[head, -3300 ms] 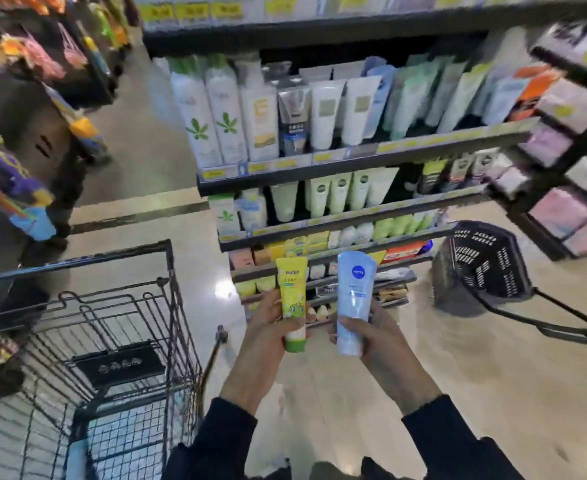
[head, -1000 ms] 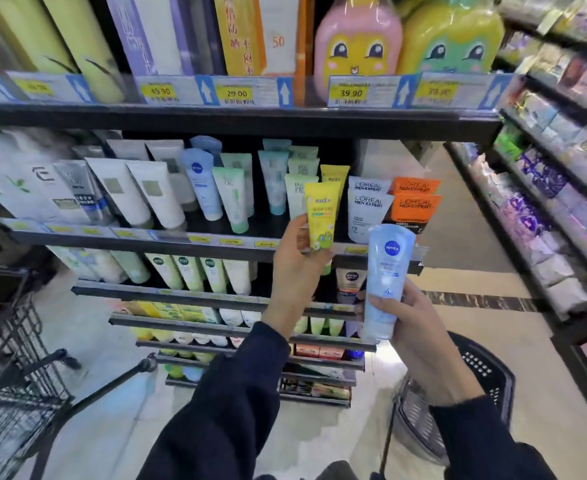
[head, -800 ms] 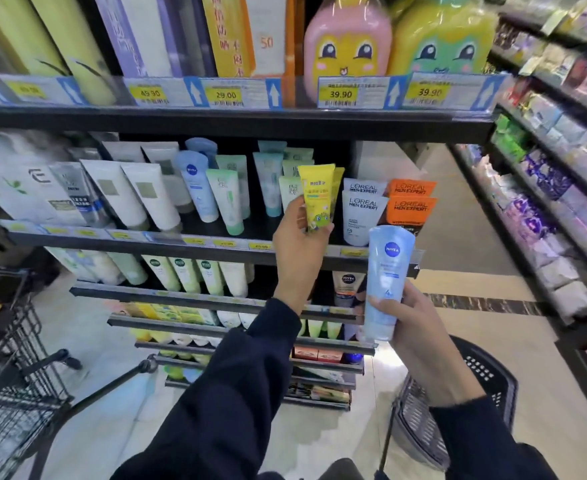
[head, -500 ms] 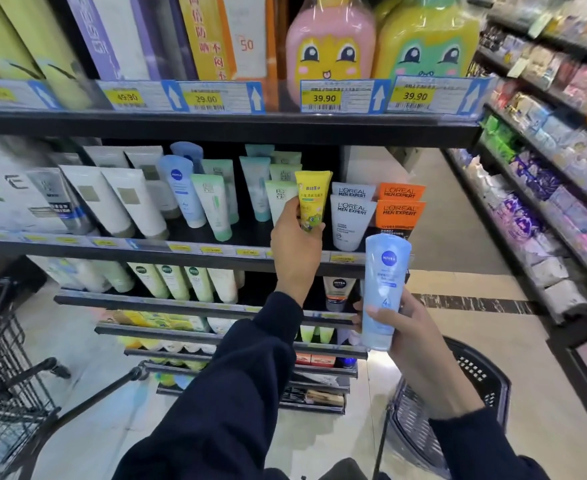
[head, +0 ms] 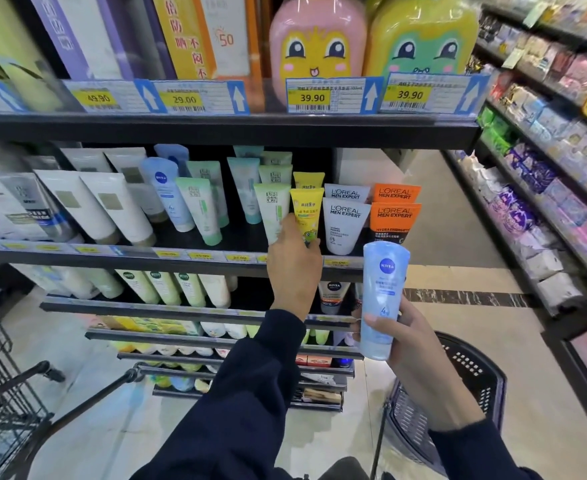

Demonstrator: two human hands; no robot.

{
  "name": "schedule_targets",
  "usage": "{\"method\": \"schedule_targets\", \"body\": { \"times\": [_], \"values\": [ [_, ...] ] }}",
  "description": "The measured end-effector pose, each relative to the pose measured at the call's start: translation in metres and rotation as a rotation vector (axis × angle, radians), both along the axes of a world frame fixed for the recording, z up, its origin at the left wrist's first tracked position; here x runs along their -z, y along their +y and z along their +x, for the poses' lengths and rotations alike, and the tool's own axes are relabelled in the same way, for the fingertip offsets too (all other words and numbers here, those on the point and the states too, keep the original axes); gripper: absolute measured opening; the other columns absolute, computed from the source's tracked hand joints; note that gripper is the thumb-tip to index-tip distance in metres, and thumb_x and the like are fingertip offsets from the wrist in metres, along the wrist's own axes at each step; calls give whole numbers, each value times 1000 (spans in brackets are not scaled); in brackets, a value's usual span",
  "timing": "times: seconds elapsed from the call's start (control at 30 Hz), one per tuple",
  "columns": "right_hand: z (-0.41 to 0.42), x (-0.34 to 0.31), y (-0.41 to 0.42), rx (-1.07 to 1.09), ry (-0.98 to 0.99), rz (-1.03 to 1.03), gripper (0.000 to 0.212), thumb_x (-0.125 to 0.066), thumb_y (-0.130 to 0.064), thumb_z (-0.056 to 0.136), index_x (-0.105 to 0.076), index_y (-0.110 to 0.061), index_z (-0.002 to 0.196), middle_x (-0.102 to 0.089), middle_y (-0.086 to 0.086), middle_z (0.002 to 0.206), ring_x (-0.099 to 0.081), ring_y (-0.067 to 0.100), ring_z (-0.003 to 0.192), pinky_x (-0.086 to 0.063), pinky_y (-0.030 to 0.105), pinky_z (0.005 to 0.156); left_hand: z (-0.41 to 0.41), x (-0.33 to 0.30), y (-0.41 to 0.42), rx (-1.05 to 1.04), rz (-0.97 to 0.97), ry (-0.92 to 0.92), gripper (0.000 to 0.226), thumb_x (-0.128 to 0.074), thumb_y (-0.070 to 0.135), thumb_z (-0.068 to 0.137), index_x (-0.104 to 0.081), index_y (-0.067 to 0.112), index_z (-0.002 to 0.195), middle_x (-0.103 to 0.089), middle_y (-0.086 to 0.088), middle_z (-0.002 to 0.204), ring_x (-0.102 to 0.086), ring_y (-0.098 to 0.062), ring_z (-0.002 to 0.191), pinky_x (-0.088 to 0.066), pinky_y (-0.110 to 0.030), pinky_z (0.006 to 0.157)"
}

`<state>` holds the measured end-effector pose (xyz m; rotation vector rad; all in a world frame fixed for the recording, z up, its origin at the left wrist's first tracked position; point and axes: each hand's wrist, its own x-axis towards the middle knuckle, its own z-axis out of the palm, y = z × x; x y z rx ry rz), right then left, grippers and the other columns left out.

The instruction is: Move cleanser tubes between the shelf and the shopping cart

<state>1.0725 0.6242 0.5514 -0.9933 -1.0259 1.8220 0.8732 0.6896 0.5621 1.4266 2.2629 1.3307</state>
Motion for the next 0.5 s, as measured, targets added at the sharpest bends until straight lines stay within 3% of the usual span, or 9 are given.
{"method": "schedule_targets", "body": {
  "times": [0.13,0.3,0.5],
  "values": [
    [1,1,2,1,-8,-11,61,-76,-13,75,-60,-15,133,-74,13,103,-72,28,89,-61,36,76,3,-1,-1,-11,-17,36,46,-69,20,95,-46,14,134,-71,-12,112,-68,-38,100,-56,-48,76],
    [2,4,3,-14,-30,-11,61,-78,-17,76,-61,-18,135,-73,14,106,-71,31,96,-59,45,87,5,-5,-1,-17,-58,55,46,-67,20,97,-45,12,136,-70,-12,113,-67,-39,101,-55,-47,76],
    [5,5,2,-30,-36,-30,58,-79,-19,76,-63,-20,132,-70,20,113,-71,34,95,-58,47,85,4,-6,-4,1,-93,98,35,-64,24,99,-46,10,126,-70,-12,110,-66,-39,100,-55,-47,74]
  ]
}}
